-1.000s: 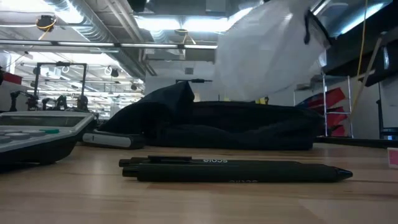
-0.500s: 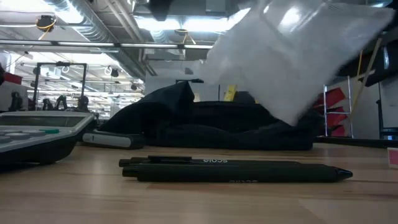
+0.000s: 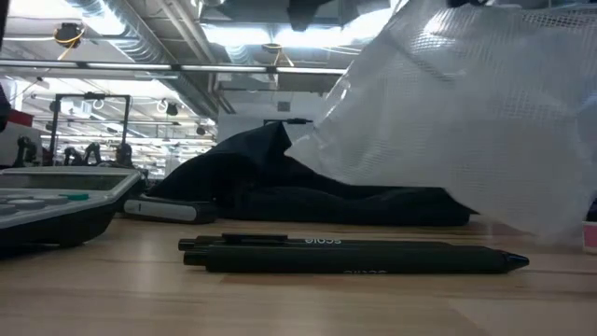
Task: Unpack backpack
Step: Put the game card into the transparent zip bag
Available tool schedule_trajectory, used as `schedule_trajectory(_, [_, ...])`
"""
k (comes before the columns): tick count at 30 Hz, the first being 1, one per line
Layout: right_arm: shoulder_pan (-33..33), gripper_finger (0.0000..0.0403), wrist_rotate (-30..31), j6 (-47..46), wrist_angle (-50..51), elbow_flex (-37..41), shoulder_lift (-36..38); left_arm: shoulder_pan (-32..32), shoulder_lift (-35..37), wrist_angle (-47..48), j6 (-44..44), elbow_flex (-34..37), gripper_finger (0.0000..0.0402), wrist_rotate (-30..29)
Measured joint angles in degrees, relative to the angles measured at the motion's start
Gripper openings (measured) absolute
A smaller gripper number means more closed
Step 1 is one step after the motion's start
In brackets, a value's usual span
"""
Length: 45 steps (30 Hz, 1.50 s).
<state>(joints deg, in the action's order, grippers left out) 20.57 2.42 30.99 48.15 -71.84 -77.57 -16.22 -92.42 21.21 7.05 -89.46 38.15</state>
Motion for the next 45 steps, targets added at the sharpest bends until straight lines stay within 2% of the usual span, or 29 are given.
schedule_trajectory(2, [1.7, 0.0000, 2.5, 1.7, 0.0, -0.6, -1.0, -2.7, -2.0, 2.4, 2.2, -2.4, 0.0285, 5.9])
schedule_trajectory(8, [4.3, 0.0000, 6.0, 5.8, -0.1, -1.3, -3.3, -6.2, -5.0, 2.2, 7.7, -3.8, 0.0285, 17.0])
schedule_trajectory(12, [4.2, 0.0000, 6.1, 9.4, -1.3, -1.3, -6.1, -4.6, -6.2, -0.4, 9.9, -4.0, 0.0285, 20.2])
schedule_trajectory(15, [3.7, 0.0000, 7.2, 13.1, -3.7, -1.3, -8.2, -3.6, -7.4, -2.3, 12.5, -6.7, 0.0285, 22.7])
schedule_trajectory(19, [3.8, 0.0000, 7.6, 16.1, -7.4, -1.3, -9.9, -2.5, -9.3, -2.3, 13.7, -9.7, 0.0285, 25.9])
schedule_trajectory(24, [4.3, 0.0000, 8.0, 19.5, -12.0, -1.3, -11.0, -1.1, -12.0, -0.1, 13.6, -10.1, 0.0285, 29.1])
schedule_trajectory(30, [4.2, 0.0000, 8.0, 21.5, -13.8, -1.4, -12.0, -0.8, -14.7, 9.9, 5.6, -10.1, 0.0285, 26.0])
schedule_trajectory(36, [4.2, 0.0000, 7.1, 22.0, -15.7, -1.4, -13.5, 1.0, -15.9, 13.9, 0.3, -10.1, 0.0285, 21.9])
schedule_trajectory(45, [4.2, 0.0000, 4.3, 22.0, -16.3, -1.3, -14.1, 5.8, -15.9, 19.4, -12.9, -10.1, 0.0285, 3.9])
